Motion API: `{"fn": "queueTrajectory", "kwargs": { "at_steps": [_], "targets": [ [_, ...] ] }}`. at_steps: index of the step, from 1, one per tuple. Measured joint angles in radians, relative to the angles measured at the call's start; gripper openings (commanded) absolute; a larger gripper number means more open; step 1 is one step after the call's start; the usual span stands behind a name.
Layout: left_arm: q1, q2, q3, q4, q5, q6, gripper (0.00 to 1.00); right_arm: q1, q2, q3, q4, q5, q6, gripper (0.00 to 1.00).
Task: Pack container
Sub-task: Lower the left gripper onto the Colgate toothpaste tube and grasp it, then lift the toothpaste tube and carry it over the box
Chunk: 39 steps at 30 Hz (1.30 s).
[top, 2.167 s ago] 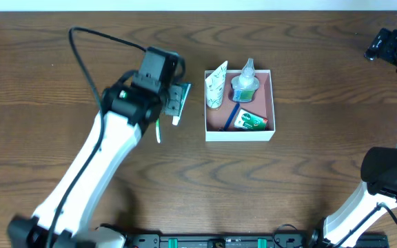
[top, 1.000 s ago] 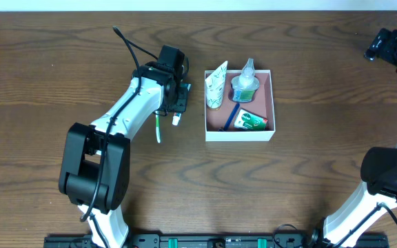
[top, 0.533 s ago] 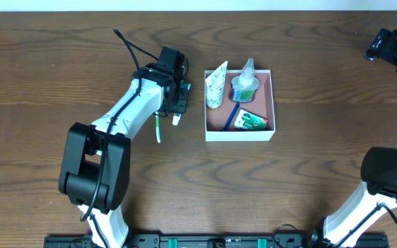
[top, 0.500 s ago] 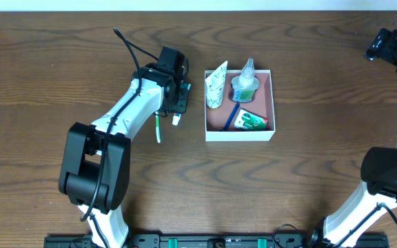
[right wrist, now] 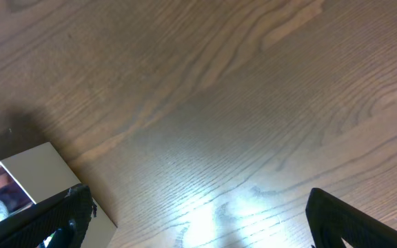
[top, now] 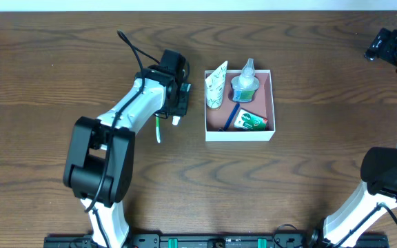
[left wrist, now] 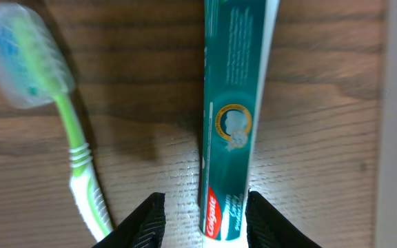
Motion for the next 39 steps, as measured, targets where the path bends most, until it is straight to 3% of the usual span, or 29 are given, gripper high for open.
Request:
{"fn": "queueTrajectory", "kwargs": {
  "at_steps": [39],
  "targets": [
    [-0.020, 0.044, -0.004, 0.029, 0.011, 0.023, 0.38, 0.000, 0.000, 0.000, 0.000, 0.000, 0.000, 0.99]
  ]
}}
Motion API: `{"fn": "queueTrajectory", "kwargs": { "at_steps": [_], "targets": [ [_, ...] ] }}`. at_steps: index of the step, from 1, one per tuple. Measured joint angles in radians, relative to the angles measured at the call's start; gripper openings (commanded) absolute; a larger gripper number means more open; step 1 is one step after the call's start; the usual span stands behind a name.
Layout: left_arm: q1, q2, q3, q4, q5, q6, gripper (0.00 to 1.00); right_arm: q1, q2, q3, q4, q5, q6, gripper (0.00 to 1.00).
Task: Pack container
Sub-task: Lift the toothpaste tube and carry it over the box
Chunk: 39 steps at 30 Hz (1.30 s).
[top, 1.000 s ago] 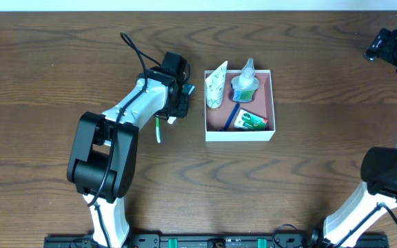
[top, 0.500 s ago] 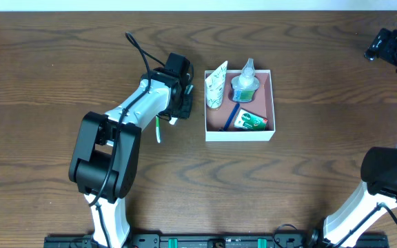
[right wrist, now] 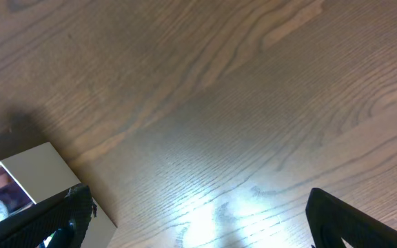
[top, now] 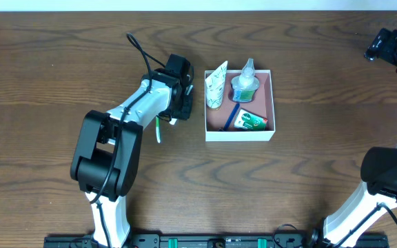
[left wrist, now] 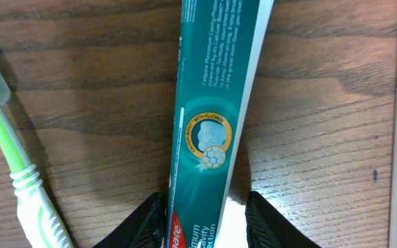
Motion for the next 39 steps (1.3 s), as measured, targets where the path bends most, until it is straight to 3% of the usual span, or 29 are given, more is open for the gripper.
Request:
{"fn": "queueTrajectory", "kwargs": {
  "at_steps": [4, 7, 10, 13, 29, 39],
  "targets": [
    [0.000, 0.000, 0.000, 0.001, 0.000, 0.000, 0.38, 0.000, 0.000, 0.000, 0.000, 0.000, 0.000, 0.99],
    [0.000, 0.000, 0.000, 0.001, 0.000, -0.002, 0.19, 0.000, 0.000, 0.000, 0.000, 0.000, 0.000, 0.99],
    [0.000, 0.000, 0.000, 0.001, 0.004, 0.004, 0.19, 0.000, 0.000, 0.000, 0.000, 0.000, 0.000, 0.99],
    [0.000, 0.000, 0.000, 0.001, 0.006, 0.003, 0.10, 0.000, 0.000, 0.000, 0.000, 0.000, 0.000, 0.99],
    [0.028, -0.042, 0.033, -0.071, 0.011, 0.007, 0.10, 0.000, 0.000, 0.000, 0.000, 0.000, 0.000, 0.99],
    [0.090, -0.445, 0.066, -0.120, 0.013, 0.007, 0.11, 0.000, 0.000, 0.000, 0.000, 0.000, 0.000, 0.99]
  ]
}}
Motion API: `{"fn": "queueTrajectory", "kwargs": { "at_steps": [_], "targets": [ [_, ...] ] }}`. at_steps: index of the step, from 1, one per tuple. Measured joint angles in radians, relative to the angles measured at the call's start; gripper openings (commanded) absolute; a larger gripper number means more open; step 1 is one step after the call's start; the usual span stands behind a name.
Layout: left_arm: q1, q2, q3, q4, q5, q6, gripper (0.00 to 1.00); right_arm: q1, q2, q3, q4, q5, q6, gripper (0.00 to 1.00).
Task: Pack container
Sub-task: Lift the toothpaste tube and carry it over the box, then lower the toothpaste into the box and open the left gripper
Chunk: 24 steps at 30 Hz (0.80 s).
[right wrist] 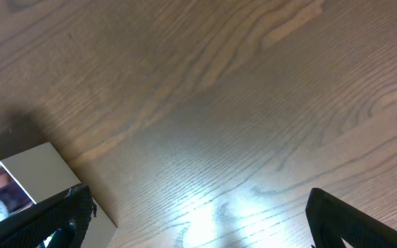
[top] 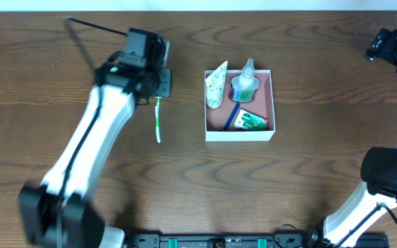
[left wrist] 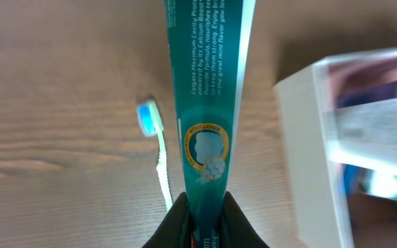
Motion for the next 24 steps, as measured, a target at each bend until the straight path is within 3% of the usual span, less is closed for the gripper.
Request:
{"fn": "queueTrajectory", "kwargs": {
  "at_steps": [6, 13, 19, 24],
  "targets": [
    [-0.043, -0.215, 0.002, -0.007, 0.042, 0.000, 0.11, 0.000, 0.000, 0.000, 0.000, 0.000, 0.000, 0.99],
    [-0.190, -0.383, 0.005, 0.008, 0.084, 0.000, 0.11, 0.000, 0.000, 0.000, 0.000, 0.000, 0.000, 0.99],
    [-0.289, -0.351, 0.007, 0.034, 0.092, 0.000, 0.12, 0.000, 0.000, 0.000, 0.000, 0.000, 0.000, 0.99],
    [-0.346, -0.225, 0.007, 0.060, 0.092, 0.000, 0.12, 0.000, 0.000, 0.000, 0.000, 0.000, 0.000, 0.99]
  ]
}}
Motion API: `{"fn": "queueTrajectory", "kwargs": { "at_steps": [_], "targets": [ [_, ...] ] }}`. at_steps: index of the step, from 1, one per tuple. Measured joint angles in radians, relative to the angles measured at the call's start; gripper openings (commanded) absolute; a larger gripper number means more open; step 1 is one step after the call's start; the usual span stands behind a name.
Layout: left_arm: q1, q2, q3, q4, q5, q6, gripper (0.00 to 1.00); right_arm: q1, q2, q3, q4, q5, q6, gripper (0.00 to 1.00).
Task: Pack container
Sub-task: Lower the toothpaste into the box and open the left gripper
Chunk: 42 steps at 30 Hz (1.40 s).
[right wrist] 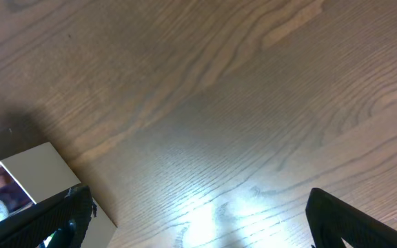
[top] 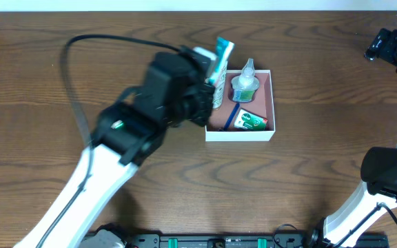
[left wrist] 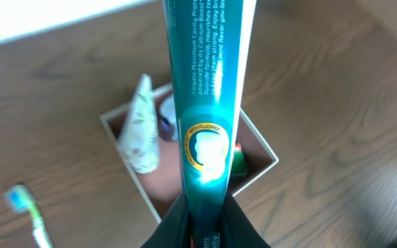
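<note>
My left gripper is shut on the lower end of a teal toothpaste box, held high above the white container. In the overhead view the box's tip pokes out past the raised left arm, over the container's left rim. Inside lie a white tube, a clear bottle, a green packet and a blue toothbrush. My right gripper stands open over bare wood at the far right.
A green toothbrush lies on the table left of the container; the left arm hides it in the overhead view. The container's corner shows at the left of the right wrist view. The table's far edge runs along the top.
My left gripper, still shut on the toothpaste box, was left of the container over the green toothbrush; it is now higher and over the container. The right arm has not moved.
My left gripper stood open around the toothpaste box lying on the table beside the green toothbrush. It then sat closer on the box, jaws still apart. Later it was shut on the box and lifted off the table, and now holds it above the container.
</note>
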Motion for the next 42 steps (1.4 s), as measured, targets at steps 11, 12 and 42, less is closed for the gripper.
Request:
{"fn": "queueTrajectory", "kwargs": {
  "at_steps": [11, 12, 42],
  "targets": [
    [-0.087, 0.272, 0.000, 0.051, 0.000, 0.000, 0.17, 0.000, 0.000, 0.000, 0.000, 0.000, 0.000, 0.99],
    [-0.092, 0.292, 0.000, 0.052, 0.000, 0.003, 0.17, 0.000, 0.000, 0.000, 0.000, 0.000, 0.000, 0.99],
    [-0.095, 0.293, 0.000, 0.057, 0.000, 0.011, 0.38, 0.000, 0.000, 0.000, 0.000, 0.000, 0.000, 0.99]
  ]
}}
